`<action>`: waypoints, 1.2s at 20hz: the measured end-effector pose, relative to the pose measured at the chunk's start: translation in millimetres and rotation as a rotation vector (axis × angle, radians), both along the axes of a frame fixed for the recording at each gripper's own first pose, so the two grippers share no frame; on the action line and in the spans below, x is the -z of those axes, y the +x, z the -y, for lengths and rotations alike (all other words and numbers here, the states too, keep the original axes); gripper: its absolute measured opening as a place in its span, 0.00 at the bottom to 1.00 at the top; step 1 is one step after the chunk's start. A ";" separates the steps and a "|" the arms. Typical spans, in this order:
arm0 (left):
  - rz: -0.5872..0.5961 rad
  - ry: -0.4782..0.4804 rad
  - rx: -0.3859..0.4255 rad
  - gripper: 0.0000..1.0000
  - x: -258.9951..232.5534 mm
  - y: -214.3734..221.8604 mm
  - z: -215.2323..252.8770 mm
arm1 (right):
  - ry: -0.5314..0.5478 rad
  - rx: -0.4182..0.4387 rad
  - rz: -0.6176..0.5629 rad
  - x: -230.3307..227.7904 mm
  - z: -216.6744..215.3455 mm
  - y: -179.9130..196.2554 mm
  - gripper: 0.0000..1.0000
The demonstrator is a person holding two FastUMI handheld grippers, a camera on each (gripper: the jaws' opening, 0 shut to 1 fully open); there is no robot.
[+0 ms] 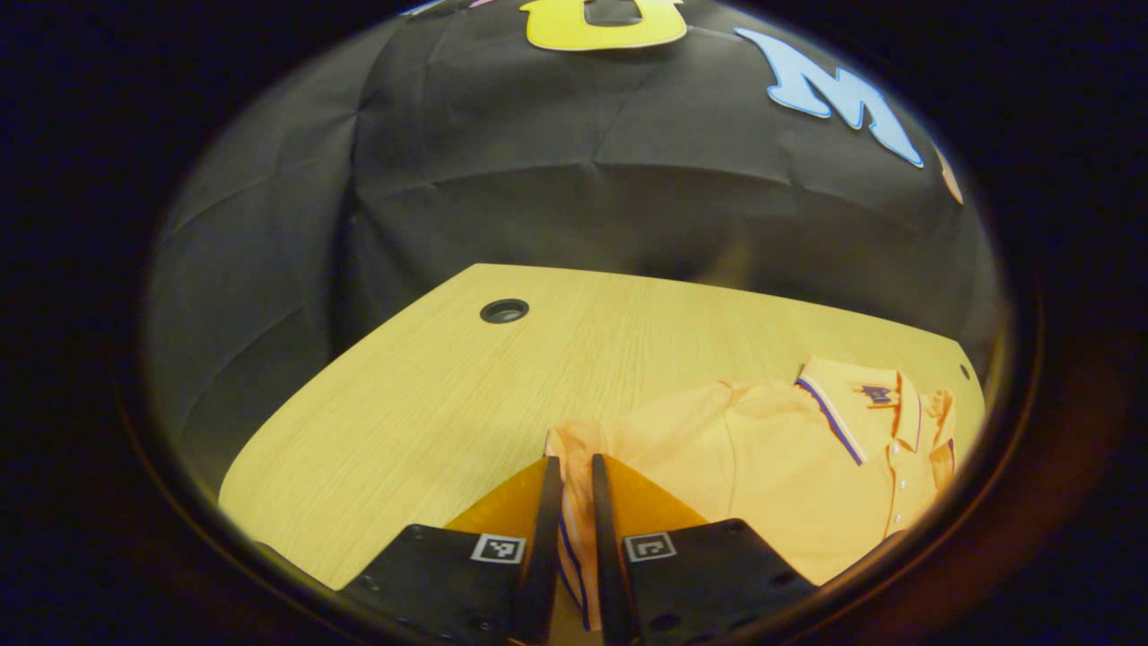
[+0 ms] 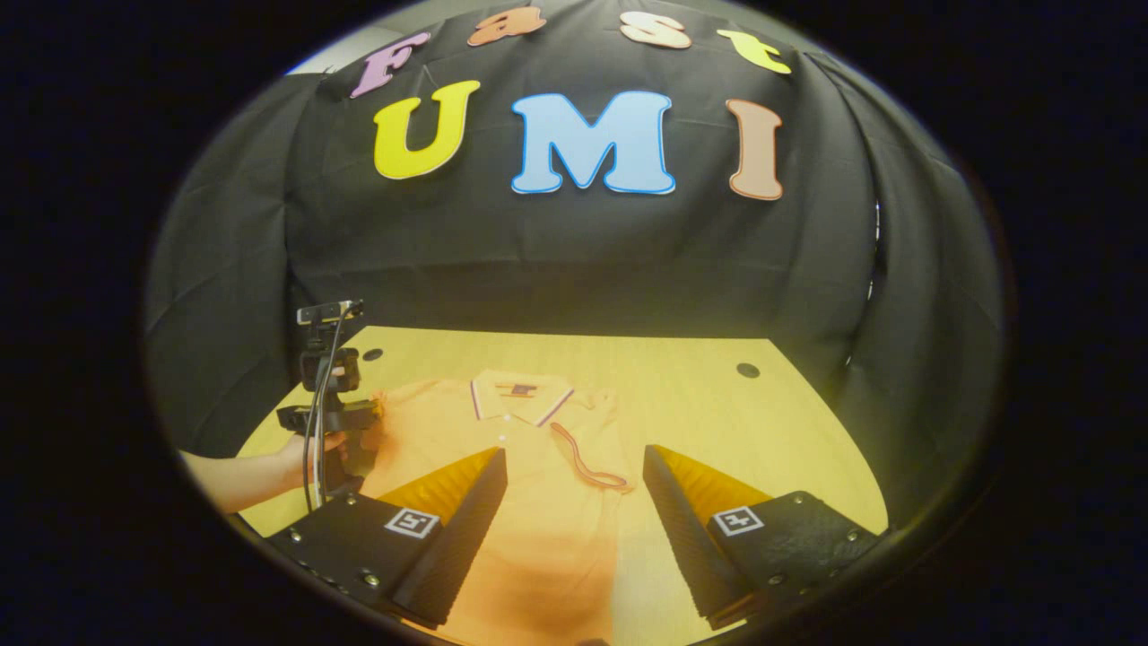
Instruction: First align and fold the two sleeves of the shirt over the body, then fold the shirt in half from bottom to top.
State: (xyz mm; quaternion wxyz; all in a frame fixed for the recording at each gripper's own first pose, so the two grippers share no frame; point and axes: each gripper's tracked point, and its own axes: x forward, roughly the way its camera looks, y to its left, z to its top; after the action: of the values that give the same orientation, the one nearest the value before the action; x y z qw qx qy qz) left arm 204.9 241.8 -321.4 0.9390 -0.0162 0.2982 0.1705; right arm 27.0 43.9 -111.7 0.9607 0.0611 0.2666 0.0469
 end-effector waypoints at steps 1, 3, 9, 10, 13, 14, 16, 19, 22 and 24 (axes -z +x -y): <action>-0.009 0.010 0.013 0.15 2.7 1.6 0.0 | -0.002 0.006 -0.001 1.4 3.2 -1.2 0.95; -0.015 0.017 0.028 0.08 -1.7 2.4 4.5 | -0.004 0.018 -0.006 2.8 9.9 -4.0 0.95; 0.027 -0.003 0.028 0.08 -18.9 4.5 13.8 | -0.006 0.051 -0.007 4.7 25.5 -8.2 0.95; 0.037 0.002 0.031 0.08 -24.4 4.6 16.2 | -0.009 0.052 -0.005 3.5 26.8 -8.9 0.95; 0.066 0.012 0.057 0.08 -45.0 7.2 27.4 | -0.013 0.049 -0.003 4.5 27.6 -10.6 0.95; 0.076 0.011 0.067 0.07 -50.1 8.3 34.0 | -0.012 0.047 -0.004 4.1 27.4 -11.4 0.95; 0.092 0.017 0.089 0.08 -57.6 12.2 48.3 | -0.012 0.046 -0.005 5.2 26.7 -13.0 0.95; 0.107 0.010 0.134 0.08 -64.7 17.4 73.7 | -0.011 0.055 -0.008 7.1 27.1 -15.3 0.95; 0.102 0.010 0.182 0.08 -63.8 20.5 98.3 | -0.010 0.072 -0.017 9.0 28.4 -18.0 0.95; 0.095 0.005 0.217 0.07 -60.6 20.8 115.6 | -0.005 0.082 -0.024 9.9 28.2 -20.1 0.95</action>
State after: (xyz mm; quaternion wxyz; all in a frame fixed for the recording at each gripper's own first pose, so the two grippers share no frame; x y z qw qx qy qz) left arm 225.7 126.2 -260.8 0.9650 0.0103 0.2530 0.0677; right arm 6.9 15.8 -121.5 0.9587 0.0700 0.2755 0.0059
